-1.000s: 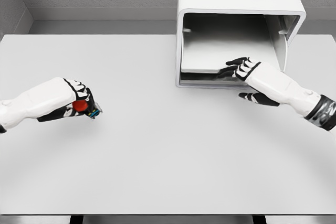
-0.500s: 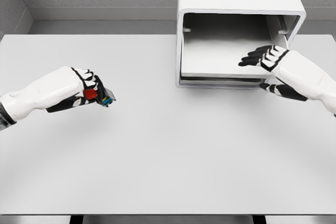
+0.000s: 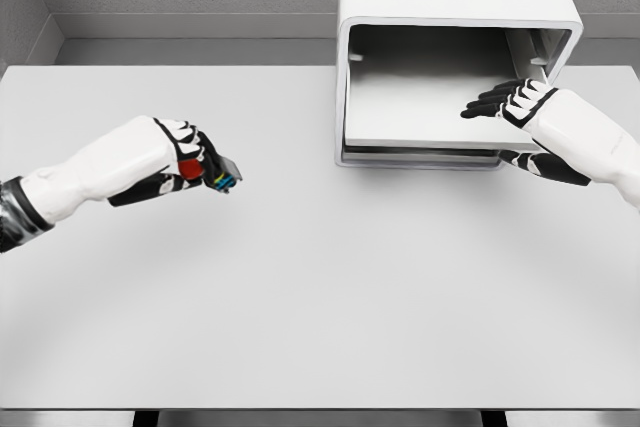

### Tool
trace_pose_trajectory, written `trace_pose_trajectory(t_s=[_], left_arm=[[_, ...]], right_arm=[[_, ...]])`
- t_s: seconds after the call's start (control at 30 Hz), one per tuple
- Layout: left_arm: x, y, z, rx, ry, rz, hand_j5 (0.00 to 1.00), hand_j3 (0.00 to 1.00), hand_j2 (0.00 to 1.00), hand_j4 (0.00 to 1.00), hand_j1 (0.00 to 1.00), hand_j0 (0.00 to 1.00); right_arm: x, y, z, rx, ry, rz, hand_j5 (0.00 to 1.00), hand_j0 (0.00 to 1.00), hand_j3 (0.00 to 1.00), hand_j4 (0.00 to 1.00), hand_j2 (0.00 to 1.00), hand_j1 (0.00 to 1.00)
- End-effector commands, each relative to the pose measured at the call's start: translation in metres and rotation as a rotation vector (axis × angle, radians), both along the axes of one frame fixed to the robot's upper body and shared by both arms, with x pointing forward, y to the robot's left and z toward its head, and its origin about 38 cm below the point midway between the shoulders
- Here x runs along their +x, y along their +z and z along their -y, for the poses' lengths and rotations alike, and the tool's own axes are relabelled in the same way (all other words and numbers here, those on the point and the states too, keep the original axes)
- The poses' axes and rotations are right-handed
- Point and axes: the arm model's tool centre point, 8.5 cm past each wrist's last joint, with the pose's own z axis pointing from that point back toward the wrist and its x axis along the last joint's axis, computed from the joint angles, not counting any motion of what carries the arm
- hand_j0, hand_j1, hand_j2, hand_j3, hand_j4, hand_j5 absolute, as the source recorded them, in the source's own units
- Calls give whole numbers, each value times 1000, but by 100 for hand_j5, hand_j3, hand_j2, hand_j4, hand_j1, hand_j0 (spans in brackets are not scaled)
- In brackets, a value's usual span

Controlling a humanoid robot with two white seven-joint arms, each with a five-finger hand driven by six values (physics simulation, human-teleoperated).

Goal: Slide open multi-storey tabletop storage cabinets and put open load switch and slide close multi-storey tabletop storage cabinets

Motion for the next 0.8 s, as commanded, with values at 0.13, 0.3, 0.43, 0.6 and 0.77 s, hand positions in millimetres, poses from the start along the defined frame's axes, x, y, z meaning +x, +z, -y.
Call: trace_pose_trajectory(t_s=[0.13, 0.3, 0.43, 0.6, 0.77], left_arm=[[3, 2, 13, -45, -17, 10, 36, 36, 36, 36, 36, 36], [5, 4, 17, -56, -21, 18, 36, 36, 36, 36, 36, 36], [6, 6, 21, -65, -25, 28, 36, 36, 36, 36, 36, 36], [12, 14, 27, -94, -27, 55, 36, 36, 36, 36, 36, 36], [15, 18, 43, -145, -40, 73, 36, 36, 36, 36, 36, 36]], right_arm=[[-1, 9, 7, 14, -13, 17, 79, 79, 79, 79, 79, 79], [-2, 28, 23, 55, -51, 59, 75, 75, 75, 75, 75, 75], [-2, 35, 34, 85, -72, 62, 68, 68, 68, 68, 68, 68], [2, 30, 52, 78, -119, 33, 68, 68, 68, 68, 68, 68], [6, 20, 68, 77, -165, 1, 68, 68, 68, 68, 68, 68]])
